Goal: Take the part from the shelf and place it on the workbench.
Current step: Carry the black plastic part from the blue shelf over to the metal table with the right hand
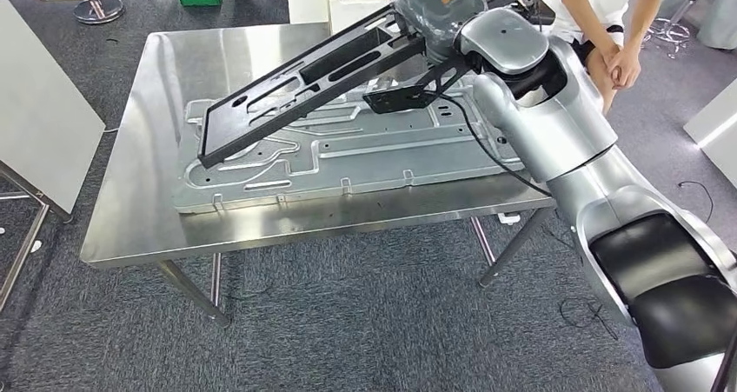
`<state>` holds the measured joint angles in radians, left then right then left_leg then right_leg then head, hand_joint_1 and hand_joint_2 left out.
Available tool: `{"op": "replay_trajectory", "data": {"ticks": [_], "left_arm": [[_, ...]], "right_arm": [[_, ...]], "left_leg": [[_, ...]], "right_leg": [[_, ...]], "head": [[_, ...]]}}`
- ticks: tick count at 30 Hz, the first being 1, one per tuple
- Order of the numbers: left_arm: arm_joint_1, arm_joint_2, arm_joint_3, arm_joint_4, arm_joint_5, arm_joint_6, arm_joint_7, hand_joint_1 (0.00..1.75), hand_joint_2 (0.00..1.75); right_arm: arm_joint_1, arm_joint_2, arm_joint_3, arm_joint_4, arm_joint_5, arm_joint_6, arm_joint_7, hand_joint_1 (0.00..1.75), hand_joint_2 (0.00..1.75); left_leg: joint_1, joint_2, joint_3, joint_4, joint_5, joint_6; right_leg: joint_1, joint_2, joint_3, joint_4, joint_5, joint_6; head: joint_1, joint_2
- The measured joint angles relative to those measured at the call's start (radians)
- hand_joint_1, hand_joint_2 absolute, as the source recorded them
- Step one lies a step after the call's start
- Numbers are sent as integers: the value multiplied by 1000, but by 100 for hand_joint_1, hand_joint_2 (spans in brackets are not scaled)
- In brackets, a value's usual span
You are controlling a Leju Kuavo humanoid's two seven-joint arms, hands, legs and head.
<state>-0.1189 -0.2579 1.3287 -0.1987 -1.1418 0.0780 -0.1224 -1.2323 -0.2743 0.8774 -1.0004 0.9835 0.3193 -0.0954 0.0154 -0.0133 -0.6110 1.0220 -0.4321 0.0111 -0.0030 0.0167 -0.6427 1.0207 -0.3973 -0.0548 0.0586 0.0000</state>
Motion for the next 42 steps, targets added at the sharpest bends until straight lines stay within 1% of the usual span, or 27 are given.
{"op": "replay_trajectory", "data": {"ticks": [4,6,7,8,11,12,13,15,17,20,22,24,26,27,28,29,30,31,32,33,34,35,36,37,38,40,42], "left_arm": [[0,0,0,0,0,0,0,0,175],[-1,0,0,0,0,0,0,0,175],[-2,0,0,0,0,0,0,0,175],[-2,0,0,0,0,0,0,0,175],[-2,0,1,0,4,0,1,0,175],[-2,0,1,0,7,0,2,0,175],[-2,0,2,0,8,0,1,0,175],[-2,0,2,0,8,-1,-2,0,175],[-2,2,2,0,1,-6,-6,0,175],[-2,8,2,0,-9,-10,-6,0,175],[-2,9,2,0,-10,-3,-4,0,175],[-3,9,2,0,-10,4,-2,0,175],[-3,8,2,0,-10,6,-1,0,175],[-3,7,2,0,-10,6,-1,0,175],[-3,6,2,0,-10,6,-1,0,175],[-3,6,2,0,-10,6,0,0,175],[-3,6,2,0,-9,6,0,0,175],[-3,6,2,0,-9,6,1,0,175],[-2,6,2,0,-8,6,1,0,175],[-2,6,2,0,-8,6,1,0,175],[-1,6,2,0,-7,6,1,0,175],[-1,6,2,0,-7,5,1,0,175],[-1,6,2,0,-7,5,1,0,175],[-1,6,2,0,-7,5,1,0,175],[-2,6,2,0,-7,5,1,0,175],[-3,6,2,0,-7,5,2,0,175],[-2,6,2,0,-7,5,2,0,175]], "right_arm": [[-13,-15,0,0,-3,0,0,175,175],[-14,-18,0,0,-3,0,0,175,175],[-14,-19,0,0,-4,0,0,175,175],[-14,-20,0,0,-4,0,0,175,175],[-14,-26,0,0,-10,-2,0,175,175],[-14,-32,0,0,-16,-5,0,175,175],[-12,-40,0,1,-22,-10,0,175,175],[-6,-59,0,3,-29,-28,0,175,175],[2,-74,0,9,-29,-48,0,175,175],[14,-83,0,23,-27,-64,-1,175,175],[19,-86,0,30,-26,-68,-1,175,175],[22,-89,0,34,-24,-70,-1,175,175],[26,-94,0,37,-23,-71,-2,175,175],[27,-96,0,38,-23,-71,-4,175,175],[28,-97,0,38,-22,-71,-5,175,175],[28,-99,0,39,-22,-72,-6,175,175],[29,-100,0,40,-22,-72,-6,175,175],[32,-101,0,41,-22,-73,-6,175,175],[35,-102,0,42,-22,-73,-7,175,175],[39,-104,0,43,-22,-72,-9,175,175],[41,-106,0,44,-21,-72,-12,175,175],[41,-108,0,44,-21,-71,-15,175,175],[42,-110,0,44,-20,-70,-17,175,175],[41,-111,0,44,-20,-70,-19,175,175],[41,-111,0,44,-21,-69,-19,175,175],[42,-112,0,44,-21,-68,-19,175,175],[43,-114,0,44,-20,-68,-19,175,175]], "left_leg": [[-3,-2,-2,0,1,5],[-4,-1,-2,0,0,8],[-5,-1,-2,1,0,8],[-5,-1,-2,1,0,9],[-6,-1,-3,2,-1,10],[-6,-1,-3,2,-1,10],[-6,-1,-4,2,-1,10],[-6,-2,-4,2,-1,10],[-8,-2,-5,3,-2,12],[-11,0,-5,4,-5,16],[-12,1,-5,4,-5,18],[-12,3,-6,0,-5,24],[-8,5,3,-10,-5,36],[-5,6,10,-15,-5,41],[-2,7,17,-18,-4,45],[-1,8,20,-20,-3,46],[-1,9,21,-20,-3,46],[-1,9,22,-19,-4,45],[0,10,22,-18,-6,43],[2,10,24,-16,-8,39],[5,10,27,-13,-12,34],[9,10,31,-10,-18,28],[12,10,35,-6,-24,21],[14,10,38,-3,-30,13],[14,11,39,-3,-35,5],[13,12,43,-1,-38,-12],[13,12,47,14,-41,-23]], "right_leg": [[-1,-1,2,-6,5,1],[-2,-1,2,-8,6,6],[-3,-1,2,-8,7,11],[-4,-1,2,-9,7,19],[-8,-1,3,-13,7,55],[-8,-1,3,-13,7,63],[-9,-1,2,-13,7,66],[-8,-1,2,-13,7,67],[-9,-1,2,-14,7,71],[-11,0,1,-14,7,79],[-12,2,1,-14,7,81],[-13,2,2,-10,12,86],[-13,1,2,1,15,92],[-13,-1,-2,15,6,94],[-14,-4,-15,41,-14,95],[-16,-6,-36,86,-43,98],[-18,-7,-66,147,-77,101],[-20,-7,-98,210,-107,105],[-23,-8,-123,255,-123,109],[-27,-9,-131,265,-120,113],[-30,-12,-117,235,-97,115],[-34,-15,-85,169,-59,117],[-34,-17,-51,101,-31,118],[-32,-19,-27,45,-19,115],[-28,-20,-11,13,-15,108],[-21,-18,-6,6,-24,87],[-21,-15,8,6,-20,68]], "head": [[0,0],[0,0],[0,0],[0,0],[0,0],[0,0],[0,0],[0,0],[0,0],[0,0],[-1,0],[-1,0],[0,0],[0,0],[0,0],[0,0],[0,0],[0,0],[0,0],[0,0],[0,0],[0,0],[0,0],[0,0],[0,0],[0,0],[0,0]]}}
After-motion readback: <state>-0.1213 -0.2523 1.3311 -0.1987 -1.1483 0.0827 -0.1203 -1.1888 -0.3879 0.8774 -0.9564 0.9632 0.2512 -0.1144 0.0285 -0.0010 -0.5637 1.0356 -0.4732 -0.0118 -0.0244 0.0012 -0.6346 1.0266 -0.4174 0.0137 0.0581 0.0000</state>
